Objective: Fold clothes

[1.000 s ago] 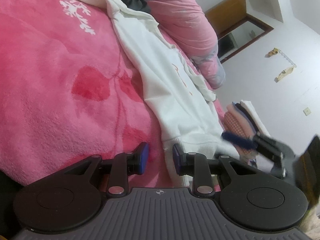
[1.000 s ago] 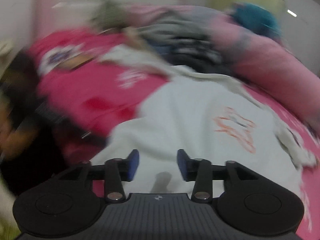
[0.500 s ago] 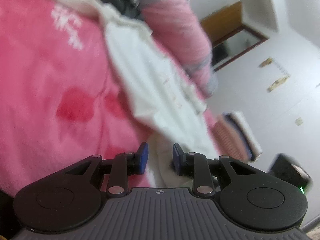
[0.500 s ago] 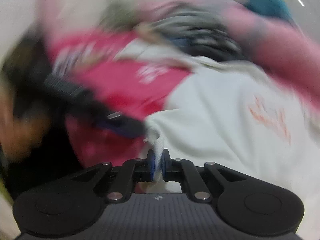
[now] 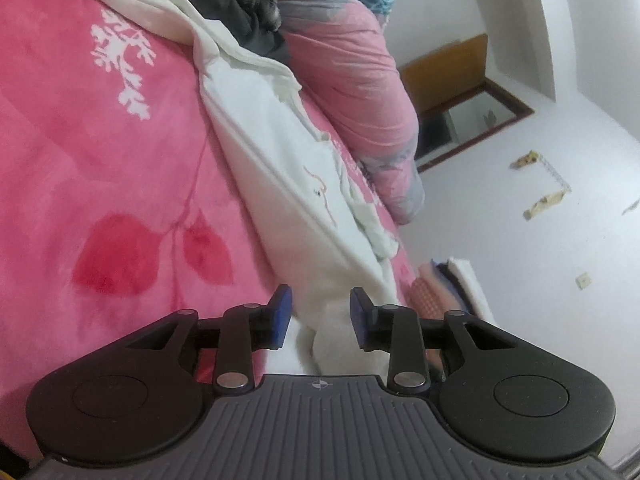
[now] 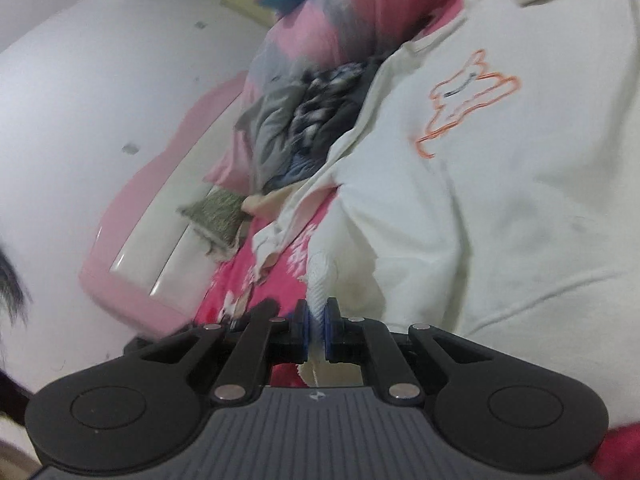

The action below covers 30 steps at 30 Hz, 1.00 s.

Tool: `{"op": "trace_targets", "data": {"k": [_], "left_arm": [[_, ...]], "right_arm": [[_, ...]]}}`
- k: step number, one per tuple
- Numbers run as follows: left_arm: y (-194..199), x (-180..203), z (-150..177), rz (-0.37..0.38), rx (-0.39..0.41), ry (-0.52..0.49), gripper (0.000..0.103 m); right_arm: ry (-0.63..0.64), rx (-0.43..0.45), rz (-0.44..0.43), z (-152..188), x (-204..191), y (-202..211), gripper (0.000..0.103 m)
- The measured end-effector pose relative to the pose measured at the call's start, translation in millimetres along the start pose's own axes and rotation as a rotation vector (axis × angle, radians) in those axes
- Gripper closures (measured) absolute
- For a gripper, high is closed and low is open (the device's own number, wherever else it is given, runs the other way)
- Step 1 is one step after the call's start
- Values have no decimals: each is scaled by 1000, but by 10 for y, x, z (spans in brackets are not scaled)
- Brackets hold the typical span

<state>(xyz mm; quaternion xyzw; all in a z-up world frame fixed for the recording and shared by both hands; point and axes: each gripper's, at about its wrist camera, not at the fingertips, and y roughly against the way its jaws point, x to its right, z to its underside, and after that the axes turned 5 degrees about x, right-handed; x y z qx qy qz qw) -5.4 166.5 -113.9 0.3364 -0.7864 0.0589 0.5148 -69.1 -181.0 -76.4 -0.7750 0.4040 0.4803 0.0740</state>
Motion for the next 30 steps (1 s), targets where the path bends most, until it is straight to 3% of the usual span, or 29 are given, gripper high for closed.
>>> {"op": "trace_targets", "data": {"k": [4, 10, 12, 17, 23, 28, 30], "left_arm": [[-100, -37, -124, 13, -2, 50, 69], [-107, -157, -101, 1, -32, 102, 69], [-74, -225, -45, -6, -42, 133, 69], [-12, -270, 31, 10, -47, 170, 69], [-27, -206, 44, 17, -51, 173, 69], [-60, -130, 28, 9, -50, 164, 69], [-67, -105, 17, 7, -50, 155, 69]], "right_arm": [[79, -46, -21, -4, -125, -88, 97], [363, -148, 70, 225, -532, -249, 93], [446, -180, 102, 320, -648, -281, 85], [582, -173, 175, 458, -804, -134, 72], [838, -174, 287, 648, -920, 5, 68], [1067, -246, 270, 985, -1027, -192, 68], [1194, -274, 278, 1171, -1032, -299, 60]]}}
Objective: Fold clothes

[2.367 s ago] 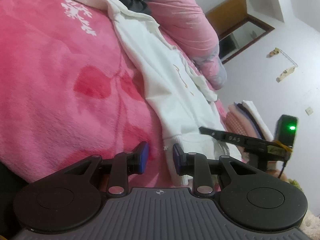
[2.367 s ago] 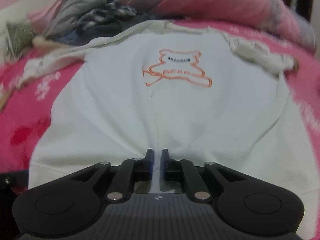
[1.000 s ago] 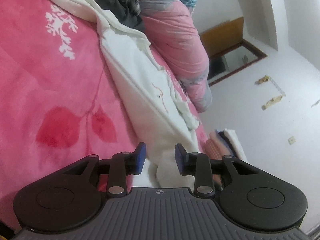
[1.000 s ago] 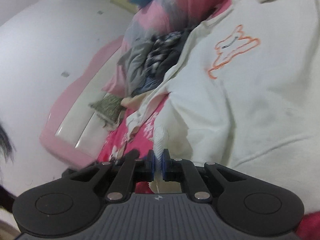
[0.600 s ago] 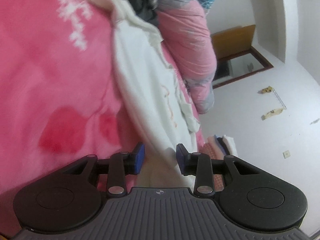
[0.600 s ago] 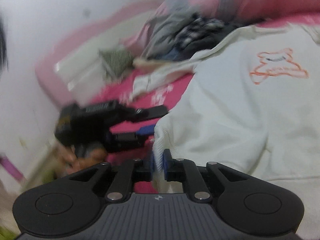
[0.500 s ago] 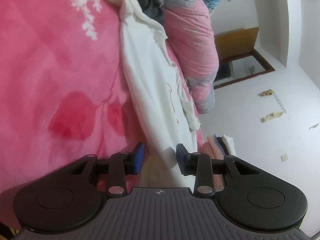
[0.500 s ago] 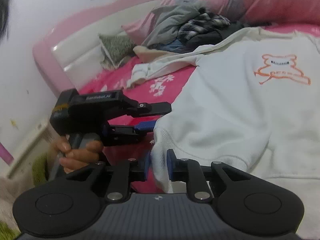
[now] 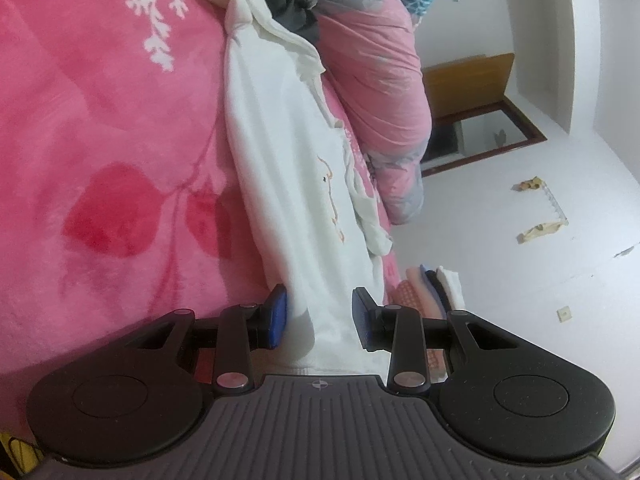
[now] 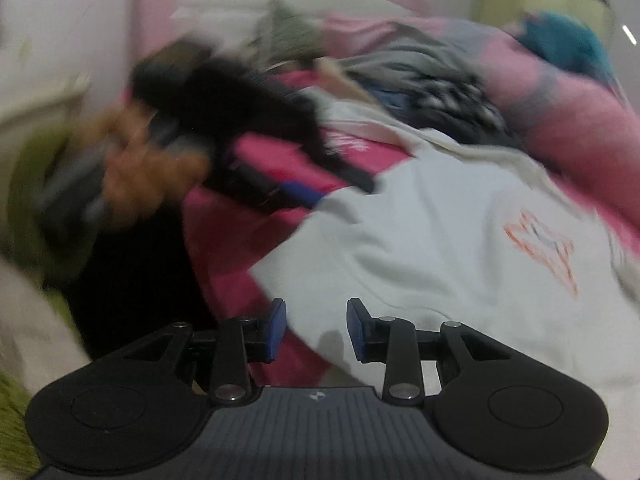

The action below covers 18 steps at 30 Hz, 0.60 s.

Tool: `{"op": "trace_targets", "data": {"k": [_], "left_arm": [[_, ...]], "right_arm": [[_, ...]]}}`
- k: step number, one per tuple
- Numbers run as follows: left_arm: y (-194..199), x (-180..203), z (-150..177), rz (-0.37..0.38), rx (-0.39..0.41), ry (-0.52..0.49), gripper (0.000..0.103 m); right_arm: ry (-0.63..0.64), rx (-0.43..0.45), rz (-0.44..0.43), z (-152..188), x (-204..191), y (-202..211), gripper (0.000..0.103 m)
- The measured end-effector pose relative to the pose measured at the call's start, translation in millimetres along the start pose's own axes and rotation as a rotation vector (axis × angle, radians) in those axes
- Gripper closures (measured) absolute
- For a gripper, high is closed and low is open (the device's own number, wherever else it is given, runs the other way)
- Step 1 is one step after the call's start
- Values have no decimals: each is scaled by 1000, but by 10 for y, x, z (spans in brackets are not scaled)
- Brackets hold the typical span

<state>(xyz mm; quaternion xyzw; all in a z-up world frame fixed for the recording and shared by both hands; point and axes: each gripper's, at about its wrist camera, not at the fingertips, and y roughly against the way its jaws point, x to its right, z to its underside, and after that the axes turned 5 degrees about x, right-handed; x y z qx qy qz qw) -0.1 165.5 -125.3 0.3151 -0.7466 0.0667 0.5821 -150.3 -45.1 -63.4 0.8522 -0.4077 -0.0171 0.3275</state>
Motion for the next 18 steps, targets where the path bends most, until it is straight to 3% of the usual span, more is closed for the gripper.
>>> {"op": "trace_targets", "data": {"k": [2, 4, 6, 9, 18], "left_arm": [[-11, 22, -4, -5, -1, -11, 69], [-19, 38, -3, -13, -1, -22, 69], [-20, 43, 0, -18, 1, -31, 69], [-10, 34, 2, -17, 4, -39, 69], [7, 81, 106, -20, 20, -37, 69]], "right_arm": [[135, -20, 38, 21, -189, -129, 59], [225, -24, 93, 45, -284, -192, 65], [165, -2, 75, 1, -205, -124, 79], [51, 41, 60, -59, -52, 18, 89], [-250, 110, 58, -88, 370, 162, 102]]}}
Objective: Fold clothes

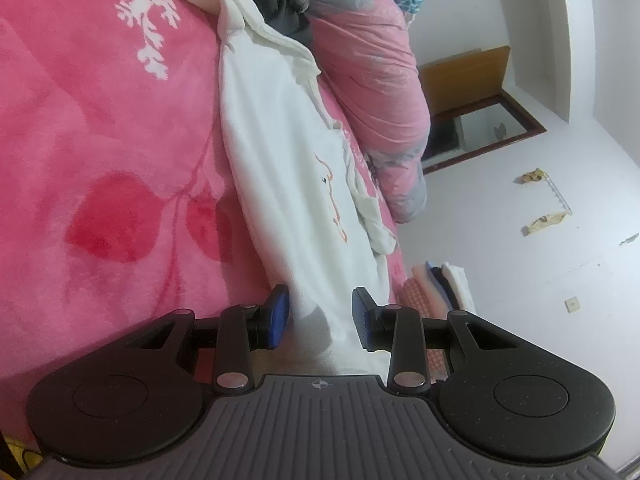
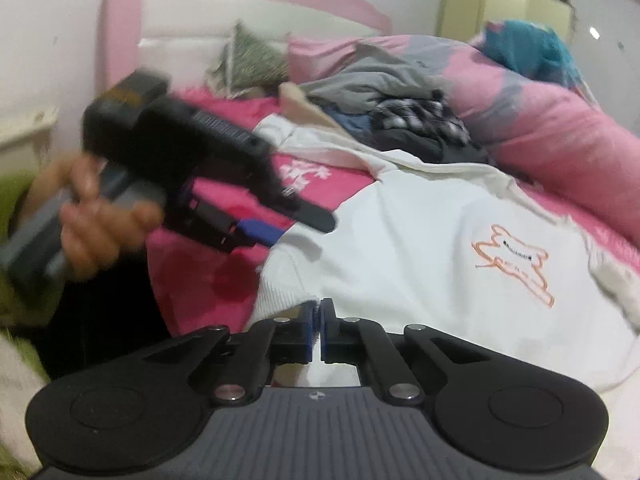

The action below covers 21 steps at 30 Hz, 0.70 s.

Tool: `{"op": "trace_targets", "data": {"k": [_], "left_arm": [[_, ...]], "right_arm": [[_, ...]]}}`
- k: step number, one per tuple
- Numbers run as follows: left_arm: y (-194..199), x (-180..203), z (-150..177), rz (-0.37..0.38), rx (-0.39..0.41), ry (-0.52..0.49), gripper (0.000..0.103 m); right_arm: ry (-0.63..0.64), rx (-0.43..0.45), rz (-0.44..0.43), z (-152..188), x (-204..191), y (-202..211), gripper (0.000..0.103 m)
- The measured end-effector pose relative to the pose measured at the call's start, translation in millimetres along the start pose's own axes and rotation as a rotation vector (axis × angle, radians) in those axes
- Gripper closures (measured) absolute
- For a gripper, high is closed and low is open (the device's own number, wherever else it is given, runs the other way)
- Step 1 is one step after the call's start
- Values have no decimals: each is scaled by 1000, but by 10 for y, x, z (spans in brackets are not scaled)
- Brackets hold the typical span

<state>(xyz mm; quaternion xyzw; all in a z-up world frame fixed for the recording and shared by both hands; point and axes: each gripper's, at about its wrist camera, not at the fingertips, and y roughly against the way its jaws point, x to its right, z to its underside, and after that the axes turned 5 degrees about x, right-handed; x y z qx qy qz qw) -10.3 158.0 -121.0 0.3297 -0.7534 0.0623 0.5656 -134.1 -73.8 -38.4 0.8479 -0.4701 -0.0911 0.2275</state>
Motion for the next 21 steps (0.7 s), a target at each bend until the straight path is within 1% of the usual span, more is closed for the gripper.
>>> {"op": "trace_targets", "data": {"k": [2, 4, 8, 10, 13, 17, 19, 21], "left_arm": [[31, -50, -2, -5, 3, 8, 69], [36, -99, 5, -1, 1, 22, 69], [-17, -158, 10, 5, -15, 38, 69], [-76, -145, -9, -9, -31, 24, 69], [-156, -80, -35, -24, -45, -6, 69], [-226, -21, -72, -12, -54, -26, 69], [-248, -3, -80, -6, -59, -37, 69], [-272, 12, -77, -15, -67, -53, 69]], "right_arm": [[-81, 26, -12, -23, 110, 59, 103], [-129, 32, 1, -21, 220, 111, 103], [-183, -13, 45, 103, 392, 192, 103], [-186, -33, 62, 157, 398, 222, 103], [-194, -17, 78, 148, 411, 296, 103], [-194, -20, 71, 143, 390, 289, 103], [-168, -29, 62, 152, 322, 259, 103], [-160, -27, 57, 150, 294, 251, 103]]}}
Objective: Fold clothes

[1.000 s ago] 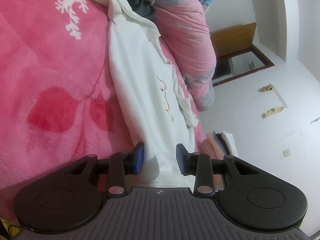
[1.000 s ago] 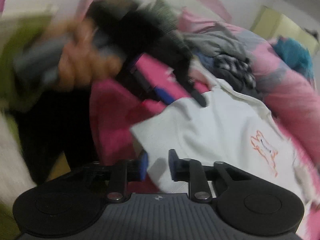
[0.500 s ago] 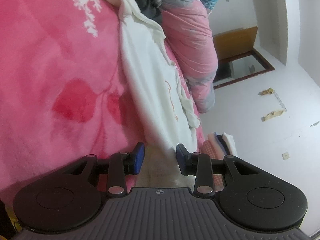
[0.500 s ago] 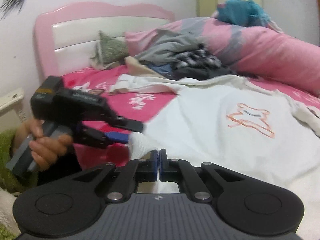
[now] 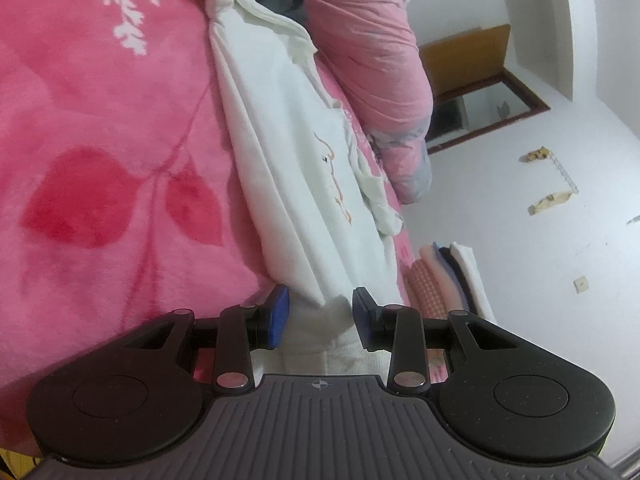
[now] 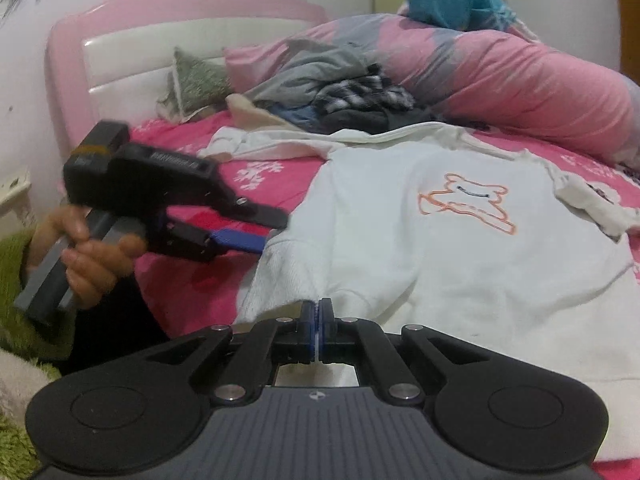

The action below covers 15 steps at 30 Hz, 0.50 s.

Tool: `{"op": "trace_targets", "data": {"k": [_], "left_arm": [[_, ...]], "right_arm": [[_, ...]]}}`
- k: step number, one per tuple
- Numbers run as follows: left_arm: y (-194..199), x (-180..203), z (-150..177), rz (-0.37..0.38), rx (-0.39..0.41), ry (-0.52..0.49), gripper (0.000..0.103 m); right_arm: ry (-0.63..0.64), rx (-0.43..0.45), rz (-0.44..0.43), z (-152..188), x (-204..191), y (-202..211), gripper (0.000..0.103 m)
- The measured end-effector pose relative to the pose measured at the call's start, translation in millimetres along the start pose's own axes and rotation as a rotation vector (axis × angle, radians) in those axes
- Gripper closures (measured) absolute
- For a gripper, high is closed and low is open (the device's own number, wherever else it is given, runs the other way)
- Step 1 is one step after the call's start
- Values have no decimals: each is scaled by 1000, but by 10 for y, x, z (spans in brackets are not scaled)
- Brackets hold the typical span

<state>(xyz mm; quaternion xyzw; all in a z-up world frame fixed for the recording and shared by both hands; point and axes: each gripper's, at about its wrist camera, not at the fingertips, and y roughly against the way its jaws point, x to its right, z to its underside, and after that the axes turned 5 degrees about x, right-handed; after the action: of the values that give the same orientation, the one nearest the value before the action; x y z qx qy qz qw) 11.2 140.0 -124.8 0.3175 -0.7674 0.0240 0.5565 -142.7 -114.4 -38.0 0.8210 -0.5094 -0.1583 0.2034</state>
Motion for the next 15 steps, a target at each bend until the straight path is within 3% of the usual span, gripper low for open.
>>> {"op": "trace_targets", "data": {"k": [8, 12, 15], "left_arm": [[10, -97, 34, -13, -27, 28, 71], [17, -119, 58, 0, -34, 54, 92], [140, -82, 46, 15, -18, 66, 97]], "right_arm": [[20, 14, -4, -19, -39, 12, 103], [55, 12, 0, -41, -66, 16, 103], [113, 20, 0, -117, -141, 55, 103]]}}
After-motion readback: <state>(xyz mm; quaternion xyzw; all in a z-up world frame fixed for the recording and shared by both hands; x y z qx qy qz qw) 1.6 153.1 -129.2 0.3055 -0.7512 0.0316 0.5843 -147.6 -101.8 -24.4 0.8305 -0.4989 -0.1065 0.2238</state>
